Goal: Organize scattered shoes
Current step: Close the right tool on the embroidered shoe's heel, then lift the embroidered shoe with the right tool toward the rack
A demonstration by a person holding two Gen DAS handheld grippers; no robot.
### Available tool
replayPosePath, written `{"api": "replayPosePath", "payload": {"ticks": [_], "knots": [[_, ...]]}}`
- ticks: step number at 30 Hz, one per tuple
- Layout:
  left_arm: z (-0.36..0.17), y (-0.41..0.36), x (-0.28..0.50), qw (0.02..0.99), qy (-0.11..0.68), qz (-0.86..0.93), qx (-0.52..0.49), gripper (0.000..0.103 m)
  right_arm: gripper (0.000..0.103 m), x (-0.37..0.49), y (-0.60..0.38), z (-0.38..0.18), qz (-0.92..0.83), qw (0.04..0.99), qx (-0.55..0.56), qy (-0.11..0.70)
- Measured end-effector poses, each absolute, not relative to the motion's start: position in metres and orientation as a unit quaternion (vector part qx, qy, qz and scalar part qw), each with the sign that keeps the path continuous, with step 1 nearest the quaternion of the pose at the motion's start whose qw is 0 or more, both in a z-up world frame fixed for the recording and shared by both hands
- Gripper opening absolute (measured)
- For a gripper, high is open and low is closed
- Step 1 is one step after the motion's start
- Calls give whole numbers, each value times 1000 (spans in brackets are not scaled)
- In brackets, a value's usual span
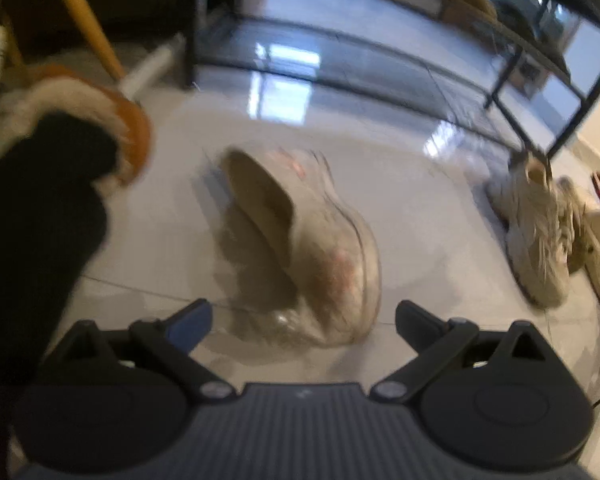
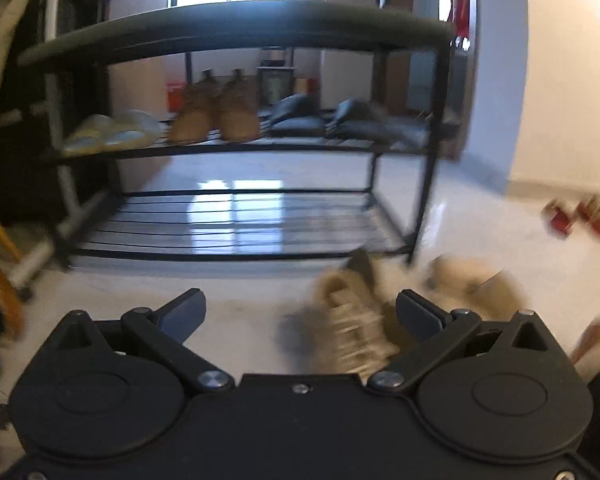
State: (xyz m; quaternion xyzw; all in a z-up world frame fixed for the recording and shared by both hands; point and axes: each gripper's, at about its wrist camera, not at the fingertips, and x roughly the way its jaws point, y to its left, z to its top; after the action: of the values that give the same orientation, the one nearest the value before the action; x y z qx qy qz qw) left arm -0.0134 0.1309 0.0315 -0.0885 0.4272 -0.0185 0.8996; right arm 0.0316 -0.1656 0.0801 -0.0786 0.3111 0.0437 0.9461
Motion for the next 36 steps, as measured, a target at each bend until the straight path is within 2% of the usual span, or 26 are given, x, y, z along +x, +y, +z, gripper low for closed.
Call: {"api": "replayPosePath", "payload": {"ticks": [2, 6, 15, 18, 22, 25, 29, 30, 31, 36], "knots": [[43, 142, -20, 914, 399, 19, -73, 102, 103, 31, -143, 69, 74, 944, -101, 305], [54, 166, -22, 926, 361, 71, -81, 102, 103, 29, -99, 47, 134, 936, -146, 292], [66, 200, 32, 934, 348, 57, -60, 102, 103, 24, 1, -4, 265, 897, -243, 257], [65, 214, 43, 939, 334, 46, -68, 102, 102, 22, 37, -8, 298, 876, -268, 269], [40, 230, 50, 919, 352, 51, -167, 102, 88, 33, 43, -18, 300, 864, -275, 297], [27, 238, 54, 901, 374, 48, -216, 102, 88, 42, 46, -23, 294, 858, -273, 320], [21, 249, 54, 894, 376, 58, -237, 102, 84, 49, 48, -23, 273, 859, -273, 337], [20, 252, 53, 893, 375, 60, -243, 102, 82, 51, 45, -22, 266, 863, -260, 342], [20, 253, 52, 893, 372, 59, -246, 102, 75, 52, 41, -20, 260, 866, -247, 348], [20, 252, 49, 896, 369, 49, -243, 102, 65, 59, 25, -11, 225, 881, -180, 375]]}}
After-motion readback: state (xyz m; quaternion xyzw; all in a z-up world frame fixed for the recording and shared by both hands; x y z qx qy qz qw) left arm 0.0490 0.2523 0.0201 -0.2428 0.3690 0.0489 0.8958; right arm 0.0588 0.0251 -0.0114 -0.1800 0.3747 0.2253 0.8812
